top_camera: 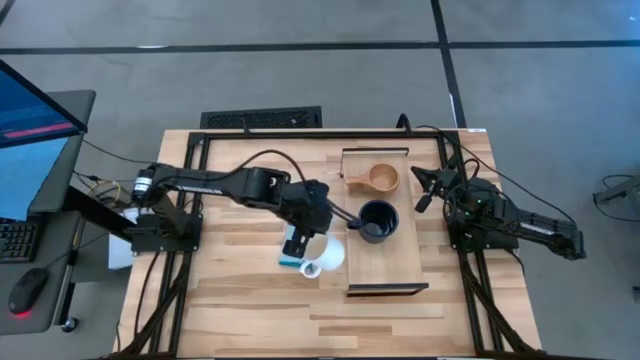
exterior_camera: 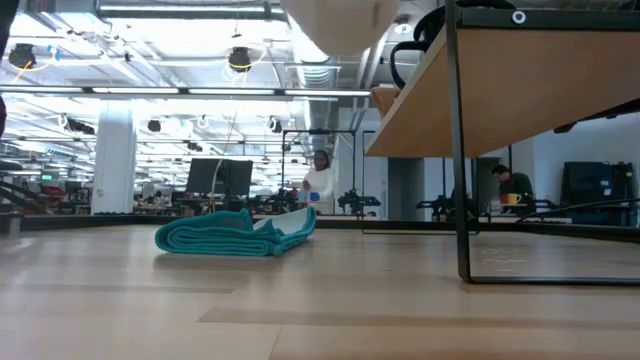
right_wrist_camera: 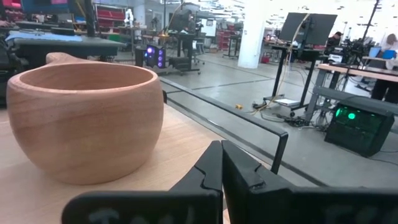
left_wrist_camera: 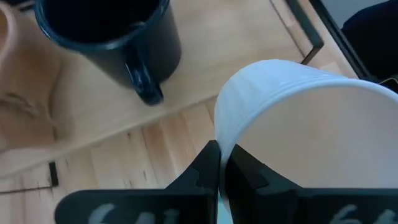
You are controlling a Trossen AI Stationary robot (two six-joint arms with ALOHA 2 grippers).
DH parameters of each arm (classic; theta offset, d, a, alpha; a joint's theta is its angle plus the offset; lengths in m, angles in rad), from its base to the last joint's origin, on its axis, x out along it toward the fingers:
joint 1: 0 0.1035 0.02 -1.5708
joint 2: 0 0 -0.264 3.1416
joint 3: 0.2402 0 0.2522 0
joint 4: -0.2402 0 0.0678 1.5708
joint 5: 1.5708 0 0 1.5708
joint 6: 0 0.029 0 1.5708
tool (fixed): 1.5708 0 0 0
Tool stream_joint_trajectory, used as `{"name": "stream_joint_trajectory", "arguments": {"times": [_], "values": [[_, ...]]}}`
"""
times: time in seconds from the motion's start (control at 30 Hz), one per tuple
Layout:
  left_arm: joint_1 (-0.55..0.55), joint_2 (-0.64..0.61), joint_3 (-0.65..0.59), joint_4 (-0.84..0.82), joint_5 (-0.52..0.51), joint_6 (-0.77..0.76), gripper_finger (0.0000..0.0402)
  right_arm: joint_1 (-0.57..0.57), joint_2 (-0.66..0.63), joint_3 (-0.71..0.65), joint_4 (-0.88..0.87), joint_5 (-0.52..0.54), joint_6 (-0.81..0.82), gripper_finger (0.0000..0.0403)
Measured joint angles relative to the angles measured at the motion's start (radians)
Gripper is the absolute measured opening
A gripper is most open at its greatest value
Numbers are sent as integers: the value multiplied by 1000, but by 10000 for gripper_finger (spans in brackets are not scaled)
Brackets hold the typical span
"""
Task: Stack small to large cups/mugs on shelf
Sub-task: Put the white mug on the shelf
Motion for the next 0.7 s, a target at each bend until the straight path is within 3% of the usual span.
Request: {"name": "stream_joint_trajectory", "arguments": {"times": [0.2, 0.6, 0.7], "values": [[-37, 26, 102, -47, -1, 56, 0, 0, 0, 0, 0, 0, 0, 24], [-67, 63, 109, -53, -27, 125, 0, -1, 0, 0, 0, 0, 3, 24], [-68, 82, 109, -156, -26, 87, 0, -1, 1, 0, 0, 0, 18, 24]]}}
